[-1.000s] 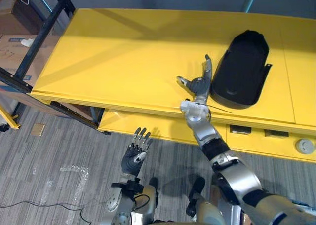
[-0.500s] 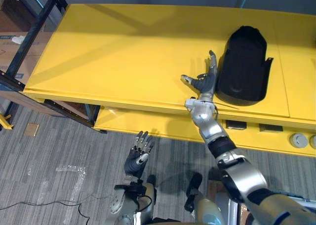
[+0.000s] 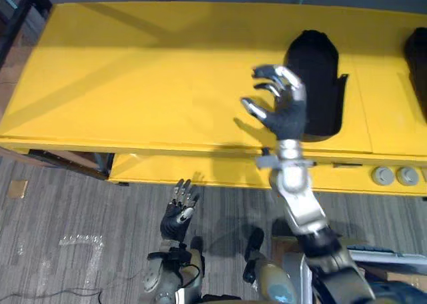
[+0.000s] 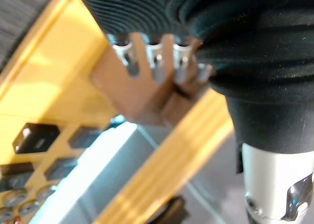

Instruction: Walk over and take plastic housings, then place them on the shelf

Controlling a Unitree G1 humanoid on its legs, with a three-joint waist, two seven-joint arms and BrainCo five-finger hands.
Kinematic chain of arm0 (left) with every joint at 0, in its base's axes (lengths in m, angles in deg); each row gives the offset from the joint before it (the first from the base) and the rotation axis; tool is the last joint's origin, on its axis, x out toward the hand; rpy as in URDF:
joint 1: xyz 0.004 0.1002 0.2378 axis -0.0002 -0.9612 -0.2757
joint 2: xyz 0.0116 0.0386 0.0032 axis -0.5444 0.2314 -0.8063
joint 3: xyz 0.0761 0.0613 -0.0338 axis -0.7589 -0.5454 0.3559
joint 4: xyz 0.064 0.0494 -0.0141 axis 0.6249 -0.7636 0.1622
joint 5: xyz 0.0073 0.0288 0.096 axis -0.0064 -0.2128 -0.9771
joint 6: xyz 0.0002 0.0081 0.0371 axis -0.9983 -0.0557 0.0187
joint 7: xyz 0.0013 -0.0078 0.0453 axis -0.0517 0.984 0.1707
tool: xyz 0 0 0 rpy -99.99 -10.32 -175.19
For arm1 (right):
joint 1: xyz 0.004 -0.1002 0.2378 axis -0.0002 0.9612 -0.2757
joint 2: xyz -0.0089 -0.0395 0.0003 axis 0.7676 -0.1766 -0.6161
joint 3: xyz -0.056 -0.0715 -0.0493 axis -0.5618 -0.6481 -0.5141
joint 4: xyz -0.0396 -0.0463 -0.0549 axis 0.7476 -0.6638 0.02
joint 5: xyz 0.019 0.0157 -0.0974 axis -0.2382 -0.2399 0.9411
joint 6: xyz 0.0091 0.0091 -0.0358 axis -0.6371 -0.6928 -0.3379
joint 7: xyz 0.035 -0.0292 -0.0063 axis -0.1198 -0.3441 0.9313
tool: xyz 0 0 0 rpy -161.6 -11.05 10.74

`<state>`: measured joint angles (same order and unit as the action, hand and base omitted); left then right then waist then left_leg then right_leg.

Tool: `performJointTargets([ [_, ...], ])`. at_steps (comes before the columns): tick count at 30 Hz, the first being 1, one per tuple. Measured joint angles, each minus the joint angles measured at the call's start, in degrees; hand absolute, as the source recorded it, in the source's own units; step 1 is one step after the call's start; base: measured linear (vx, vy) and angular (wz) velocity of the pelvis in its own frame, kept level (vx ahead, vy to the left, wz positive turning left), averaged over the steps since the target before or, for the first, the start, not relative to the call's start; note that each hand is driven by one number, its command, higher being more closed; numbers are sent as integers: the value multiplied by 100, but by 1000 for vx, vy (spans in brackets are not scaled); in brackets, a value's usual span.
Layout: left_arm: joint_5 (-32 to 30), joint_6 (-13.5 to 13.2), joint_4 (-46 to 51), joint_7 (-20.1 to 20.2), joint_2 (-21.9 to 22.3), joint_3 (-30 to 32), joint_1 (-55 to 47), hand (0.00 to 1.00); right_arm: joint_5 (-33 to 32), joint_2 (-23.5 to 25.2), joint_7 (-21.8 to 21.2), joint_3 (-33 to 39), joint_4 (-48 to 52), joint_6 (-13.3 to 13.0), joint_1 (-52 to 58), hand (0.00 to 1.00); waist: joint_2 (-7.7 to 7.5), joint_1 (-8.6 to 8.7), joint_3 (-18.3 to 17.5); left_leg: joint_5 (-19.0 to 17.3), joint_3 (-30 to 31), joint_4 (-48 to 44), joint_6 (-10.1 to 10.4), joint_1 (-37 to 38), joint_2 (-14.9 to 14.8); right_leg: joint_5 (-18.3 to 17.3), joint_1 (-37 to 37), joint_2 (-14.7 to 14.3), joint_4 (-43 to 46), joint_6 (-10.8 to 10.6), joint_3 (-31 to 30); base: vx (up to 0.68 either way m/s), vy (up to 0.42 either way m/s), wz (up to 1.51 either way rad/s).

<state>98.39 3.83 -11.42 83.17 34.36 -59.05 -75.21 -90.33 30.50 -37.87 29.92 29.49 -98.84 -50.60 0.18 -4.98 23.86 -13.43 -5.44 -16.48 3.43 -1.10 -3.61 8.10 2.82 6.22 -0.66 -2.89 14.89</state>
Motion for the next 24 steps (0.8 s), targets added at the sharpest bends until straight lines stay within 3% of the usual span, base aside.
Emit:
performJointTargets([
  [6,-147,-7,74,-241,-172,4,-227,0,-953,-144,-840,-10,383,140,1914,100,-211,184,-129,-268,-311,-163,-1,-29,-148,12,8,-157,-170,-21,-278,-18,22,-27],
  [12,-160,-6,231,-240,-171,-21,-310,0,-1079,-135,-897,-281,-255,68,2132,100,-230,210,-247,-272,-313,-261,-2,-140,-148,80,104,-152,-176,-60,-269,6,4,1],
  [17,-201,6,269,-245,-282,-95,-354,0,-816,-141,-195,-270,-1306,-146,1382,100,-230,168,-354,-294,-276,-409,1,-191,-145,86,9,-124,-203,-69,-208,-9,20,7],
  [21,-211,115,271,-243,-406,-289,-354,0,-616,-131,477,-119,-2348,-225,451,100,-164,28,-440,-303,-110,-403,-7,-206,-119,89,-94,-106,-230,-74,-56,-70,6,20],
  [22,-211,180,272,-240,-400,-289,-356,0,-527,-114,682,43,-2714,-225,79,100,-127,-86,-485,-303,-93,-404,-6,-221,-119,91,-101,-105,-245,-78,-18,-70,-3,21],
  [24,-211,222,272,-229,-395,-297,-372,0,-391,-110,854,194,-3019,-231,-293,100,-71,-101,-541,-299,-5,-418,-7,-315,-94,92,-100,-84,-293,-78,98,-76,-13,23],
])
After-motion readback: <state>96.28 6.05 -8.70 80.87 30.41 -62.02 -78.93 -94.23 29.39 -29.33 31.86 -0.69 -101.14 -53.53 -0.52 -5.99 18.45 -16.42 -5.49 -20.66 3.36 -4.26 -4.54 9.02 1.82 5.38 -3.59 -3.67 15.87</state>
